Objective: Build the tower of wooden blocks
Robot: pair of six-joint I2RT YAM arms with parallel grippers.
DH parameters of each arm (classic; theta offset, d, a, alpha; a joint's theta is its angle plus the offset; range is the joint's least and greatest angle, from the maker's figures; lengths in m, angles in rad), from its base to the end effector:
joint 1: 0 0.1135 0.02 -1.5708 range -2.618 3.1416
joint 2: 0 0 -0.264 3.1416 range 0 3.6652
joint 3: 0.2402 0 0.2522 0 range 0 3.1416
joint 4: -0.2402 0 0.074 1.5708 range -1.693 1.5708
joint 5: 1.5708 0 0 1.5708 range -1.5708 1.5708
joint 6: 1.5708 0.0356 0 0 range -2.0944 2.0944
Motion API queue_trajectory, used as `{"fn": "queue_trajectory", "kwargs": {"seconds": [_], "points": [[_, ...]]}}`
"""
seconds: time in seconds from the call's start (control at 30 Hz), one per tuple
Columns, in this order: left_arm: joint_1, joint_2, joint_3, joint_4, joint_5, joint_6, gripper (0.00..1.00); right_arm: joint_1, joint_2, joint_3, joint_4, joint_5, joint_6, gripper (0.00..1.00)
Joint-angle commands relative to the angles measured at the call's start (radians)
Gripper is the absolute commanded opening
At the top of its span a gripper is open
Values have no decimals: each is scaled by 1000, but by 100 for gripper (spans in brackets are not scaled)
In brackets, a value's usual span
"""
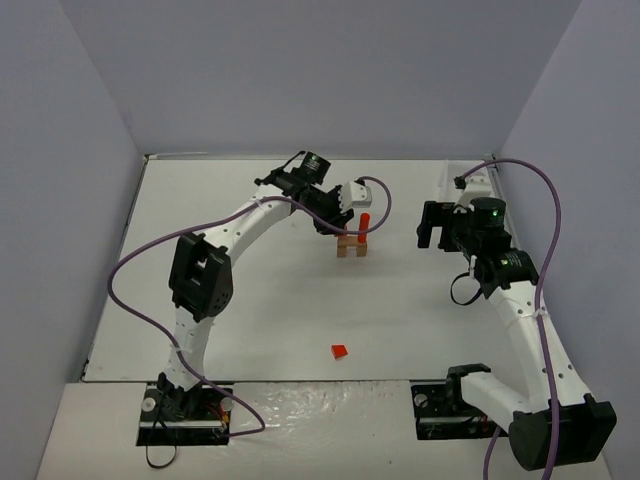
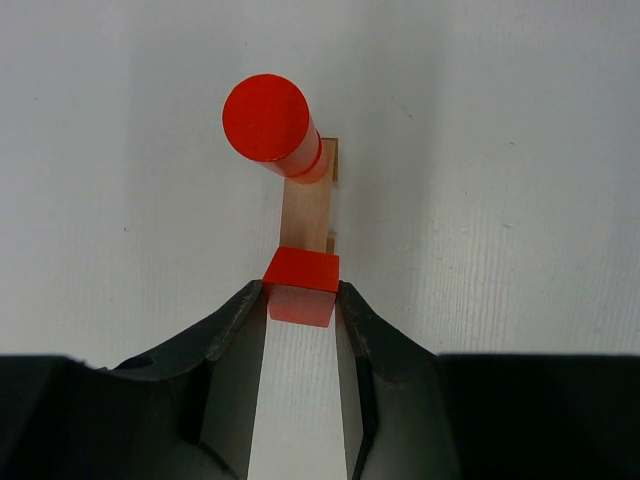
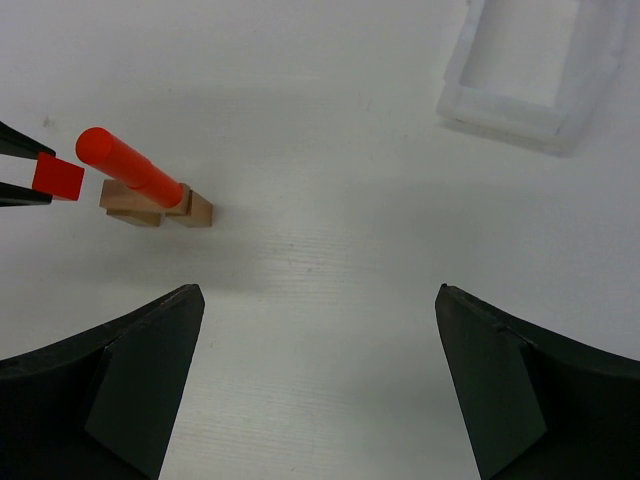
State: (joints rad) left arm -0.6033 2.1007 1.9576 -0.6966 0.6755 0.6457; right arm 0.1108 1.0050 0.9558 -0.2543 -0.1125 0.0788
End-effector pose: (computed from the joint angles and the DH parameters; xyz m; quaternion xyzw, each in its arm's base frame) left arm 0.3764 -0.2864 0.2900 0.6113 0.6456 -0.3023 0.3438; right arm 0.2286 0.0295 0.3515 -0.0461 0.8040 0.1011 0.5842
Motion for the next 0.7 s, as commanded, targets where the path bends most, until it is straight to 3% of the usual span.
{"fn": "queue_trajectory", "kwargs": {"seconds": [0.0, 0.67], "points": [[-19, -13, 75, 10, 3, -20, 0, -3, -2, -6, 35, -6, 3, 99], [-27, 42, 113, 10, -57, -79, 1, -4, 23, -12, 35, 18, -9, 99]]}}
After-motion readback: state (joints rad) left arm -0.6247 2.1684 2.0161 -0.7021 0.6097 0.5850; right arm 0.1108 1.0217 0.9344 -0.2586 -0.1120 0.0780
